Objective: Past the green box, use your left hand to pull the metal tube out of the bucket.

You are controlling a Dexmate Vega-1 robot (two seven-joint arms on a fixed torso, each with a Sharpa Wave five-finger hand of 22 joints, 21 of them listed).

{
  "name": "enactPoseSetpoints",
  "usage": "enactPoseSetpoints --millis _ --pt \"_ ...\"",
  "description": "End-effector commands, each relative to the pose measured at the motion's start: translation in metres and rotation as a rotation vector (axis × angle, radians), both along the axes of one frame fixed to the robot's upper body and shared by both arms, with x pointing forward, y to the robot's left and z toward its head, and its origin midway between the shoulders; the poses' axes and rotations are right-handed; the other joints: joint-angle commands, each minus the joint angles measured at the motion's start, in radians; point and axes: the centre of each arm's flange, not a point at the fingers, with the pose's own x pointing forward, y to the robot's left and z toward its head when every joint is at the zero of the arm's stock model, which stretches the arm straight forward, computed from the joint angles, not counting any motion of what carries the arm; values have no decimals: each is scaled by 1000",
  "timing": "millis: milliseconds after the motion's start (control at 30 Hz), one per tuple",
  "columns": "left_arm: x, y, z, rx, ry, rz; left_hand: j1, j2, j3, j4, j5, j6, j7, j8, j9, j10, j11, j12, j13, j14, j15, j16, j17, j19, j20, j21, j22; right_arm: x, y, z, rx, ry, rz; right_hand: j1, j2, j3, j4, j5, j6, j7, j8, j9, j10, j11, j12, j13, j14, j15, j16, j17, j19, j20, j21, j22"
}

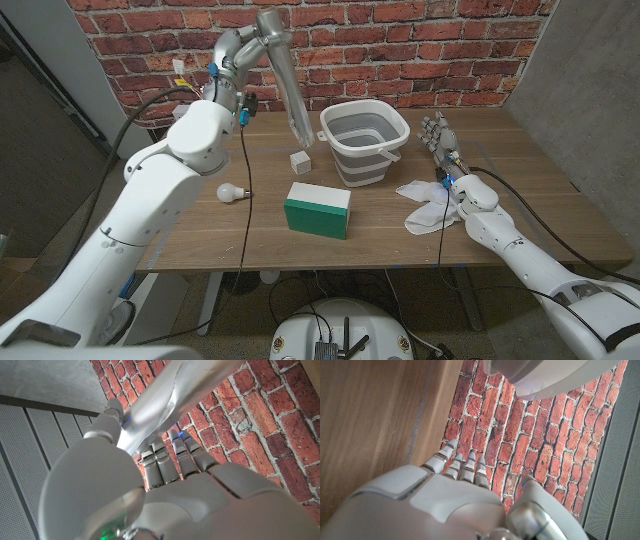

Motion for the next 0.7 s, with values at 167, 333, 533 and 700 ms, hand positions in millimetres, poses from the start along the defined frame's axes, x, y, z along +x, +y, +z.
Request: enactPoseSetpoints --millis 167,333,533,700 --pt "20 18 -55 -155 40 -17 -102 229 98 88 8 12 11 5 5 34 -36 6 5 12 -119 4 1 15 -43 8 3 -1 4 -1 -22 21 14 -6 52 -3 1 6 6 3 2 5 10 2 5 0 6 -4 5 0 8 -11 4 2" --pt "31 19 -69 -202 39 -43 -103 228 99 88 8 12 9 4 5 35 -39 6 6 12 -119 3 1 20 -46 10 4 -1 4 0 -28 25 18 -6 52 -3 1 6 7 3 2 5 10 2 5 0 6 -6 5 -1 9 -12 4 2" --pt "40 21 -74 -210 27 -42 -106 227 99 88 8 14 7 5 5 35 -41 6 6 11 -117 3 1 22 -49 10 4 1 5 2 -34 28 24 -6 52 -3 1 6 7 3 2 5 10 2 5 0 7 -4 6 -1 9 -12 4 2" --pt "51 19 -76 -220 46 -57 -107 226 99 88 8 13 5 5 6 32 -40 5 6 11 -116 2 0 23 -51 10 5 4 4 4 -35 32 27 -6 52 -3 1 6 7 2 2 5 10 2 5 0 7 -4 6 -1 9 -12 4 2"
